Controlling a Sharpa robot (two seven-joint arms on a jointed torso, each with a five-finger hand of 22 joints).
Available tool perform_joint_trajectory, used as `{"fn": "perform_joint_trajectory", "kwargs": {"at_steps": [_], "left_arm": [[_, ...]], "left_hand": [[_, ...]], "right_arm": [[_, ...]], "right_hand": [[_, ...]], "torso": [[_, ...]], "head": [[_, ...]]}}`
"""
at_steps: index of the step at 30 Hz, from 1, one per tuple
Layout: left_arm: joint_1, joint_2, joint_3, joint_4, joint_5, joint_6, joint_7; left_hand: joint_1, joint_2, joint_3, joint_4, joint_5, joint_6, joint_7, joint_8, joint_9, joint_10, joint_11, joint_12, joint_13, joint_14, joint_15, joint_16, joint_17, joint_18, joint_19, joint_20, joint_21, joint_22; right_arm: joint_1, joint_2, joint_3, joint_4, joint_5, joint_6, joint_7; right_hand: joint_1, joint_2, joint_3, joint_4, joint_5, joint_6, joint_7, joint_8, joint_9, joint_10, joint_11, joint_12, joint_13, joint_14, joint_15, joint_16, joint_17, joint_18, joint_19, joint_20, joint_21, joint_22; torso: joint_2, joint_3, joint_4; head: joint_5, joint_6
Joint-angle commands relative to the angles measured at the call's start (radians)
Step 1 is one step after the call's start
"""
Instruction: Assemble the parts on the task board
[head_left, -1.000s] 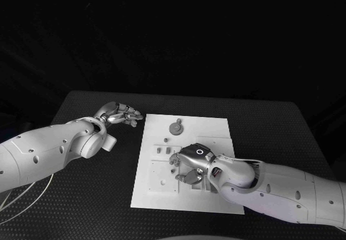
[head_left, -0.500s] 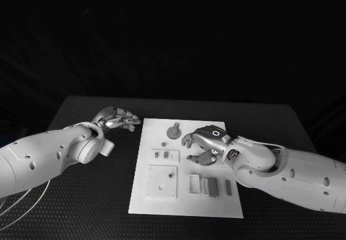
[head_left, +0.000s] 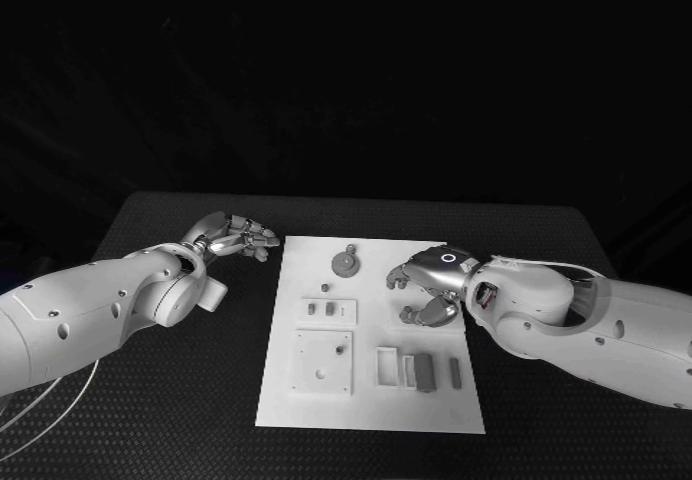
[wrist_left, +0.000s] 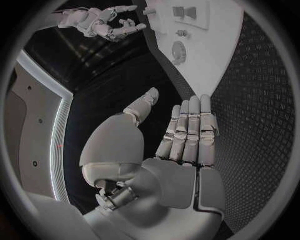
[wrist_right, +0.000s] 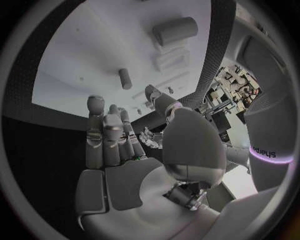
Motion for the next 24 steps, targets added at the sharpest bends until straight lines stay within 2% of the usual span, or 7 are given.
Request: {"fn": "perform_joint_trajectory", "kwargs": {"at_steps": [1,5,7,9,11,19,24], "left_arm": [[0.001,0.003,0.001,0.002,0.006,0.005,0.013],[0.001,0.004,0.001,0.002,0.006,0.006,0.013],[0.001,0.003,0.001,0.003,0.006,0.007,0.013],[0.001,0.004,0.001,0.003,0.006,0.008,0.014],[0.001,0.004,0.001,0.002,0.006,0.007,0.014],[0.001,0.004,0.001,0.001,0.006,0.008,0.014],[0.001,0.004,0.001,0.001,0.006,0.008,0.014]], "left_hand": [[-0.004,0.004,-0.004,-0.002,-0.004,-0.005,0.000,0.004,-0.001,-0.006,-0.002,0.004,-0.001,0.006,0.000,-0.004,0.002,0.011,0.006,0.004,-0.006,-0.002],[-0.004,0.004,-0.004,-0.002,-0.004,-0.004,0.000,0.005,-0.001,-0.006,-0.002,0.004,-0.002,0.007,0.000,-0.004,0.003,0.010,0.006,0.004,-0.006,-0.002],[-0.004,0.005,-0.004,-0.002,-0.004,-0.004,0.000,0.005,-0.001,-0.006,-0.002,0.004,-0.002,0.007,0.000,-0.005,0.003,0.010,0.006,0.004,-0.006,-0.002],[-0.004,0.005,-0.005,-0.001,-0.004,-0.003,0.000,0.006,-0.001,-0.006,-0.002,0.004,-0.002,0.007,0.000,-0.005,0.004,0.010,0.006,0.004,-0.006,-0.002],[-0.004,0.005,-0.005,-0.001,-0.004,-0.002,-0.001,0.006,-0.001,-0.006,-0.003,0.004,-0.002,0.007,0.000,-0.005,0.004,0.010,0.006,0.004,-0.006,-0.002],[-0.005,0.006,-0.005,-0.001,-0.004,-0.001,-0.001,0.007,-0.001,-0.006,-0.003,0.004,-0.002,0.007,0.000,-0.007,0.006,0.010,0.006,0.004,-0.006,-0.002],[-0.005,0.007,-0.005,0.000,-0.004,0.000,-0.002,0.008,-0.001,-0.006,-0.002,0.004,-0.002,0.007,0.000,-0.007,0.006,0.010,0.007,0.004,-0.006,-0.002]], "right_arm": [[-0.001,0.000,-0.001,-0.006,-0.013,0.095,-0.011],[-0.001,0.005,-0.006,-0.023,-0.015,0.091,-0.011],[-0.001,0.013,-0.014,-0.034,-0.026,0.050,-0.011],[-0.002,0.021,-0.018,-0.046,-0.034,0.044,-0.005],[-0.003,0.027,-0.024,-0.053,-0.035,0.041,-0.003],[-0.020,0.048,-0.031,-0.068,-0.046,0.005,0.008],[-0.023,0.051,-0.031,-0.073,-0.052,-0.001,0.006]], "right_hand": [[-0.002,-0.011,0.001,0.008,-0.001,-0.008,0.005,-0.002,-0.002,-0.009,0.001,0.000,-0.003,-0.001,0.006,-0.003,-0.002,0.070,-0.007,0.000,-0.005,0.017],[0.001,-0.010,0.004,0.011,-0.001,-0.010,0.010,-0.001,-0.001,-0.008,0.001,0.002,-0.007,-0.002,0.006,-0.003,-0.003,0.070,-0.007,-0.001,-0.006,0.017],[0.008,-0.007,0.010,0.015,-0.001,-0.006,0.014,0.004,0.001,-0.001,0.000,0.005,-0.008,-0.003,0.004,-0.002,-0.004,0.070,-0.006,-0.001,-0.007,0.017],[0.028,0.006,0.021,0.012,-0.001,0.013,0.032,0.018,0.007,0.019,-0.007,0.013,-0.008,-0.002,-0.002,-0.001,-0.006,0.070,-0.004,-0.003,-0.007,0.018],[0.040,0.017,0.023,0.006,-0.001,0.029,0.036,0.031,0.012,0.035,-0.012,0.018,-0.007,-0.001,-0.007,-0.001,-0.008,0.070,-0.003,-0.004,-0.007,0.019],[0.067,0.116,-0.006,-0.069,-0.001,0.113,0.050,0.084,0.033,0.151,-0.056,0.054,0.011,0.011,-0.050,0.003,-0.014,0.070,0.003,-0.005,-0.001,0.022],[0.060,0.150,-0.011,-0.099,-0.001,0.152,0.049,0.101,0.040,0.199,-0.072,0.065,0.023,0.015,-0.065,0.004,-0.014,0.070,0.005,-0.006,0.002,0.021]], "torso": [[0.001,-0.0007,0.0000],[0.000,-0.0014,-0.0008],[0.000,-0.0025,-0.0002],[0.000,-0.0031,0.0006],[0.000,-0.0025,0.0014],[0.000,-0.0018,0.0013],[0.001,-0.0021,0.0005]], "head": [[-0.001,0.000],[-0.005,0.002],[-0.007,0.001],[-0.009,0.002],[-0.009,0.001],[-0.008,-0.003],[-0.008,-0.004]]}}
